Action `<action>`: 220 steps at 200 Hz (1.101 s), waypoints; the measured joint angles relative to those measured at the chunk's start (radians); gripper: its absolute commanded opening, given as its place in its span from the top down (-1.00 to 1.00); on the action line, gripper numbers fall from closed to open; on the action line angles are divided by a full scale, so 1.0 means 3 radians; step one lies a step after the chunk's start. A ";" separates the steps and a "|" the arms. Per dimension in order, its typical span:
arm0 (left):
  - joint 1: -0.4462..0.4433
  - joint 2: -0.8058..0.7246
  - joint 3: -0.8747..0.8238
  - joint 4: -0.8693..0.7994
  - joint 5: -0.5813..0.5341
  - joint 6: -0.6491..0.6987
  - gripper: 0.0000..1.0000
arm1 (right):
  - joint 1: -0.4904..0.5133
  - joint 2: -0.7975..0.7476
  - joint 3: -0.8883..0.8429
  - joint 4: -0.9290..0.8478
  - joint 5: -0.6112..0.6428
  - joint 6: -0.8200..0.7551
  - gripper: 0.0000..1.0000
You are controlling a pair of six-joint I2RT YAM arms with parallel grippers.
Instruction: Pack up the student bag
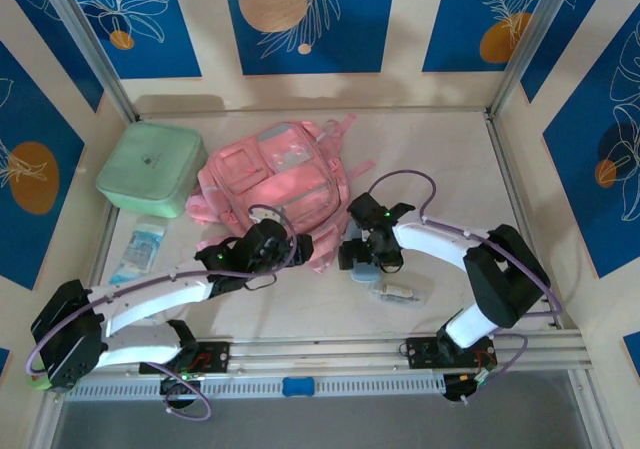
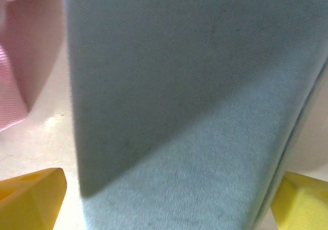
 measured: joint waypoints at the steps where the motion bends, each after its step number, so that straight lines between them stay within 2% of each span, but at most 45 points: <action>1: 0.0000 -0.0004 -0.0001 -0.0001 -0.0001 0.0000 -0.64 | 0.0001 0.0004 0.0001 0.0000 0.0005 0.0004 -0.99; 54: 0.0053 -0.0192 -0.0009 -0.0173 -0.0099 0.0132 -0.68 | 0.0065 0.0228 0.0070 -0.0008 0.0192 0.0100 -1.00; 89: 0.0120 -0.0220 0.0019 -0.0356 -0.0136 0.0301 -0.69 | 0.0042 0.0207 0.0070 0.0006 0.0205 0.0094 -0.74; 130: 0.0207 -0.0219 0.0239 -0.0586 -0.0217 0.0636 -0.71 | -0.0043 0.0142 0.0070 0.0013 0.0203 0.0020 -0.68; 169: 0.0416 -0.0003 0.0605 -0.0692 -0.0240 0.1311 -0.67 | -0.0219 -0.0169 0.0070 -0.0020 0.0106 -0.0043 -0.65; 220: 0.0454 0.0716 0.1094 -0.0703 -0.0104 0.2364 -0.53 | -0.0694 -0.0640 0.0069 -0.0088 -0.0200 -0.0181 -0.56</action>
